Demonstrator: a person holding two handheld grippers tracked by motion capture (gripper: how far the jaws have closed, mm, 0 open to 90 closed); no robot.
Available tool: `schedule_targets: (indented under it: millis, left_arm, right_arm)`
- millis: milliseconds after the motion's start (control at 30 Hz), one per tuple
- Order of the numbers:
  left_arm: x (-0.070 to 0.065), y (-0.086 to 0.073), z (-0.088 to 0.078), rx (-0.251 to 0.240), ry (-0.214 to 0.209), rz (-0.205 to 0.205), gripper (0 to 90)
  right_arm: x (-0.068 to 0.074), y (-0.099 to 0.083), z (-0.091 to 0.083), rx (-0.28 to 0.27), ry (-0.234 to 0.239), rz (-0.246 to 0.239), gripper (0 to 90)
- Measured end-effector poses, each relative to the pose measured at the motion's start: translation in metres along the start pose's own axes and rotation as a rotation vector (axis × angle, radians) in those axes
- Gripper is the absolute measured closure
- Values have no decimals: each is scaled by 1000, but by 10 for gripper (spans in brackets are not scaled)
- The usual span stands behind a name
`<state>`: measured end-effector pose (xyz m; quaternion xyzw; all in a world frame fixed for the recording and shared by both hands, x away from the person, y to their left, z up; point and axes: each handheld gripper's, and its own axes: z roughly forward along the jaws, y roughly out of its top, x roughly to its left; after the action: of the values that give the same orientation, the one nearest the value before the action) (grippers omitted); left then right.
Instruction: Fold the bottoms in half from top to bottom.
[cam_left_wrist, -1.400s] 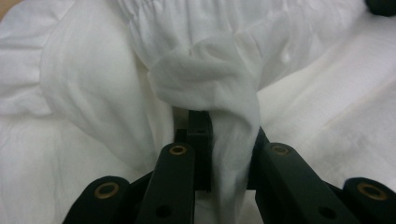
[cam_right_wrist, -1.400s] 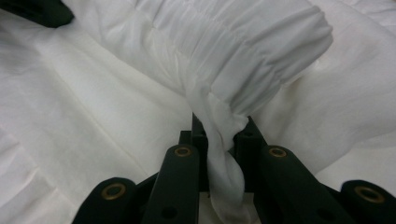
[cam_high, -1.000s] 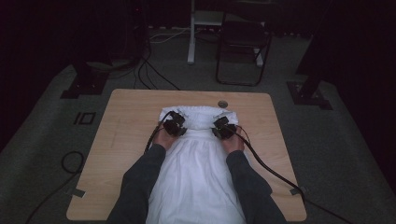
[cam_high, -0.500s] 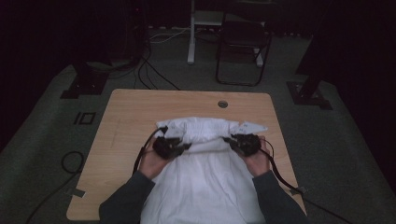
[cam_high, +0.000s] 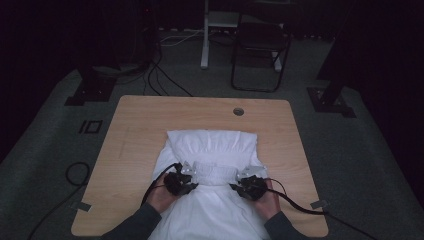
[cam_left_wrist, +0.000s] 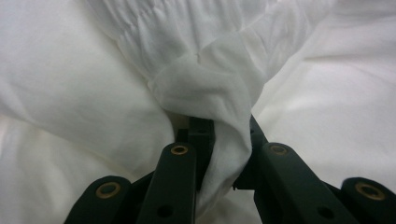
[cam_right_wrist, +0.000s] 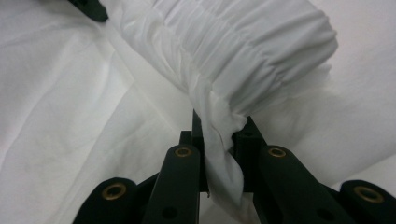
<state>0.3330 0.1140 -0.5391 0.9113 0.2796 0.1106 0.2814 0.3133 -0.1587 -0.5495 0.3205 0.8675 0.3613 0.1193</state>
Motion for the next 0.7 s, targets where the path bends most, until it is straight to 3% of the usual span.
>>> schedule_targets:
  millis: [167,233,333,467,567,700]
  left_arm:
    - [27,16,10,16,116,59,815]
    - [39,23,15,17,145,39,815]
    - [54,30,21,-5,124,-42,816]
    - [66,34,28,-44,105,-64,816]
    - [77,39,33,-52,142,-72,815]
    - [84,46,41,-79,200,-112,816]
  right_arm:
    - [-11,14,23,-5,-36,27,830]
    - [-17,24,32,-10,-55,19,831]
    - [-35,39,44,-5,-102,4,831]
    - [-65,55,56,0,-132,56,831]
    - [-73,66,64,10,-154,62,830]
    - [-81,77,74,11,-194,88,830]
